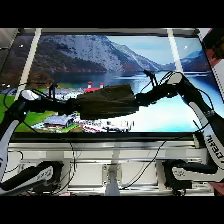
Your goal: Fold the clothes and pants, and hang the long-sleeved shirts on hangers.
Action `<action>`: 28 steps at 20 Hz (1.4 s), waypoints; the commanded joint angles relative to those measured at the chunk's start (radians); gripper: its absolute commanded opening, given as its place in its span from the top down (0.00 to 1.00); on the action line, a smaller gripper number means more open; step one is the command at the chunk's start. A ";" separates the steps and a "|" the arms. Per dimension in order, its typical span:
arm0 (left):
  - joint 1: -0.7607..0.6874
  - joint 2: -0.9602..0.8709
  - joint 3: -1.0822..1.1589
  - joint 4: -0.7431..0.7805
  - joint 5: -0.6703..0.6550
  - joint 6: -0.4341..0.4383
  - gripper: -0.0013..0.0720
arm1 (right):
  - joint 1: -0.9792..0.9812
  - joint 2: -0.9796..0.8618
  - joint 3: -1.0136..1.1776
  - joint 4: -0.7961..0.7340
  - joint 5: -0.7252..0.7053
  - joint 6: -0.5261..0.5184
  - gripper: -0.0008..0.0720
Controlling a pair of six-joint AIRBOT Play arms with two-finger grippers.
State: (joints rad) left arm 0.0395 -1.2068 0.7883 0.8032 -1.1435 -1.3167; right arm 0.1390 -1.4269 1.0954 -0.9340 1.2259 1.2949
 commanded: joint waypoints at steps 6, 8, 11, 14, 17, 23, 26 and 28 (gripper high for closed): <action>-0.074 0.000 -0.039 0.079 0.122 -0.029 0.04 | 0.054 0.001 -0.066 -0.041 -0.258 0.002 0.15; -0.050 0.000 -0.023 0.080 0.115 -0.029 0.04 | 0.053 0.002 0.004 -0.119 -0.255 0.002 0.16; 0.012 0.001 0.029 0.079 0.080 -0.029 0.04 | -0.018 -0.001 0.110 -0.205 -0.250 0.009 0.25; 0.058 0.001 0.051 0.079 0.054 -0.029 0.04 | -0.189 -0.014 0.140 -0.119 -0.210 0.021 0.32; 0.062 0.000 0.051 0.079 0.055 -0.029 0.04 | -0.317 -0.108 0.139 0.111 -0.006 -0.103 0.31; 0.061 0.000 0.051 0.079 0.055 -0.030 0.04 | -0.254 -0.315 0.139 0.297 -0.043 -0.241 0.03; 0.061 0.000 0.051 0.079 0.055 -0.030 0.04 | -0.191 -0.360 0.139 0.290 -0.106 -0.233 0.03; 0.061 0.000 0.051 0.079 0.055 -0.030 0.04 | -0.152 -0.377 0.139 0.290 -0.117 -0.230 0.03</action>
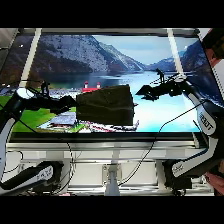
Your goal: Fold the clothes and pants, and hang the long-sleeved shirts on hangers.
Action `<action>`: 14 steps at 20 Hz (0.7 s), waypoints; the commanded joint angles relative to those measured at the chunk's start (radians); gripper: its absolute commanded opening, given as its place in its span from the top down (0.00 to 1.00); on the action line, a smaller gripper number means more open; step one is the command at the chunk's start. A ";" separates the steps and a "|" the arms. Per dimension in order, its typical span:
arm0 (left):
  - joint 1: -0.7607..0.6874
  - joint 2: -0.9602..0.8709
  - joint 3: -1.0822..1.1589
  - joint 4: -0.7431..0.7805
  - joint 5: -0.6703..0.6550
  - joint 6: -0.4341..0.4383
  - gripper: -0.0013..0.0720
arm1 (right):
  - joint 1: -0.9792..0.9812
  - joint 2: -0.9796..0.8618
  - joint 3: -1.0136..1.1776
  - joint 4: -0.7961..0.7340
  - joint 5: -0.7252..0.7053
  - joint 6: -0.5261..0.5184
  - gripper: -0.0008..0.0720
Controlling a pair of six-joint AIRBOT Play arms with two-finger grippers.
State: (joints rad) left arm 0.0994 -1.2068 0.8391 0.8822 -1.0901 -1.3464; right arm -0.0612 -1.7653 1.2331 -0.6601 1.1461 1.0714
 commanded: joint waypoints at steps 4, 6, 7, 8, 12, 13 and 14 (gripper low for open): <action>0.001 0.000 0.001 0.000 0.002 0.000 0.04 | 0.134 -0.060 0.001 -0.004 -0.091 0.037 0.05; 0.001 -0.001 0.000 0.001 0.004 0.000 0.04 | 0.175 -0.072 0.009 -0.001 -0.094 0.057 0.09; 0.001 -0.001 0.000 0.001 0.008 0.000 0.04 | 0.194 -0.077 0.022 -0.001 -0.089 0.057 0.09; 0.001 -0.001 0.000 0.001 0.011 0.000 0.04 | 0.212 -0.077 0.032 -0.001 -0.090 0.057 0.09; 0.001 -0.001 0.000 0.001 0.033 0.000 0.04 | 0.278 -0.076 0.090 -0.007 -0.097 0.056 0.38; 0.001 -0.001 0.000 0.001 0.033 0.000 0.04 | 0.288 -0.076 0.101 -0.013 -0.105 0.053 0.55; 0.001 -0.001 0.000 0.001 0.032 0.000 0.04 | 0.293 -0.076 0.111 -0.020 -0.114 0.053 0.74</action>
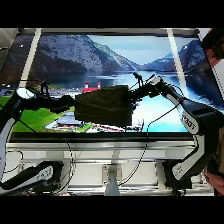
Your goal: Fold the clothes and pants, and hang the long-sleeved shirts on hangers.
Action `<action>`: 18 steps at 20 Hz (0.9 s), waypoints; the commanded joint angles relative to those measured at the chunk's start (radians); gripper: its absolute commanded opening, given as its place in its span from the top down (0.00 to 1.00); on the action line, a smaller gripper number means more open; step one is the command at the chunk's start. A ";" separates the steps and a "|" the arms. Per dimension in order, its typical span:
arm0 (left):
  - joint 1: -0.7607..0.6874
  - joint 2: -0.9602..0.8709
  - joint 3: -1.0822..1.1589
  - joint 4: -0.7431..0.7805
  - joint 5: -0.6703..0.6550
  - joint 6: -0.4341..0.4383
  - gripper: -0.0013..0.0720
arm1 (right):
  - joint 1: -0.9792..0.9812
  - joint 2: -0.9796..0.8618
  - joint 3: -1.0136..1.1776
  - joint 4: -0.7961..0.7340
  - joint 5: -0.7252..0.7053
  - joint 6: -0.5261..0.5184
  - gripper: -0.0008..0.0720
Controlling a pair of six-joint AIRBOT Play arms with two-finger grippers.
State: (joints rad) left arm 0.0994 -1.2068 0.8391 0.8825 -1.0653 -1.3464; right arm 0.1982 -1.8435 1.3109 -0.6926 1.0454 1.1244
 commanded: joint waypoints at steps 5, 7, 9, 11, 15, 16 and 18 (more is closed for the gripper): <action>0.002 0.000 0.000 0.000 0.008 0.000 0.04 | -0.001 0.048 0.124 -0.027 0.017 0.000 0.95; 0.002 0.000 0.000 0.000 0.016 0.001 0.04 | -0.038 0.116 0.153 -0.088 0.013 0.021 0.96; 0.002 0.001 0.001 0.000 0.069 0.001 0.04 | -0.094 0.214 0.165 -0.163 0.013 0.070 0.96; 0.002 0.003 0.018 0.000 0.101 0.032 0.04 | -0.171 0.338 0.165 -0.273 0.042 0.153 0.96; 0.002 0.031 0.108 0.000 0.105 0.135 0.04 | -0.411 0.601 0.165 -0.492 0.150 0.298 0.96; 0.002 0.044 0.129 0.000 0.105 0.136 0.04 | -0.481 0.661 0.165 -0.536 0.180 0.335 0.95; 0.002 0.081 0.160 0.000 0.105 0.137 0.04 | -0.632 0.775 0.165 -0.642 0.251 0.436 0.96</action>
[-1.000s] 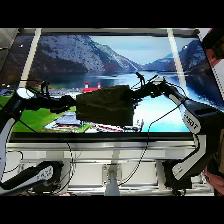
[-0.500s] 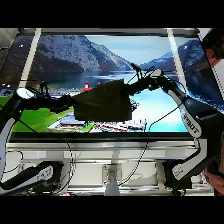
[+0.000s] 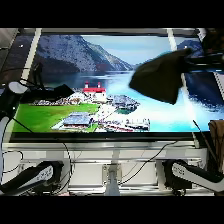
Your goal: Fold the clothes and pants, and hang the long-sleeved shirts on hangers.
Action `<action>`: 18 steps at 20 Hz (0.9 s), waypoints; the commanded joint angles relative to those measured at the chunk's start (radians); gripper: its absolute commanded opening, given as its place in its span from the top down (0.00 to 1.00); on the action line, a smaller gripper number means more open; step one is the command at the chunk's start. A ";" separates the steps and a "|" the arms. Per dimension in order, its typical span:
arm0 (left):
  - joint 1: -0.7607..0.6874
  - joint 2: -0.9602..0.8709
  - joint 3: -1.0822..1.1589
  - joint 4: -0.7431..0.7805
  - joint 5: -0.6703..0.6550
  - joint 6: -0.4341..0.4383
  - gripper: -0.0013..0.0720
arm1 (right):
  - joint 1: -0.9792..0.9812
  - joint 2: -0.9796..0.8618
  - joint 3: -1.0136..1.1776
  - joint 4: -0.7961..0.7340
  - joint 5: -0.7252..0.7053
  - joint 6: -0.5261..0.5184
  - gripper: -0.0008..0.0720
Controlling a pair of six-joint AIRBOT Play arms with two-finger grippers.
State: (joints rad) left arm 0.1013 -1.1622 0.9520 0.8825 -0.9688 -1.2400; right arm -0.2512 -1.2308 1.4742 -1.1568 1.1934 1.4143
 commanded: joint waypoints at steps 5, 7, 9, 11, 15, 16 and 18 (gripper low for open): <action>0.000 0.137 0.050 0.005 0.008 0.054 0.04 | -0.542 0.341 0.002 -0.452 0.278 0.171 0.96; 0.000 0.163 0.050 0.007 0.008 0.052 0.04 | -0.673 0.357 0.000 -0.562 0.354 0.171 0.96; 0.000 0.174 0.050 0.007 0.008 0.051 0.04 | -0.808 0.355 -0.001 -0.568 0.436 0.172 0.95; 0.000 0.173 0.050 0.007 0.008 0.051 0.04 | -0.898 0.358 -0.001 -0.569 0.433 0.172 0.95; 0.000 0.173 0.050 0.007 0.008 0.051 0.04 | -1.003 0.357 -0.001 -0.566 0.391 0.173 0.94; 0.000 0.173 0.050 0.007 0.008 0.051 0.04 | -1.008 0.357 -0.001 -0.563 0.351 0.173 0.77; 0.000 0.173 0.050 0.007 0.008 0.051 0.04 | -1.008 0.357 -0.001 -0.552 0.302 0.176 0.06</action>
State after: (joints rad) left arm 0.1013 -0.9905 1.0012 0.8890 -0.9615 -1.1889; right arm -1.2243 -0.8749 1.4734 -1.7126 1.5539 1.5864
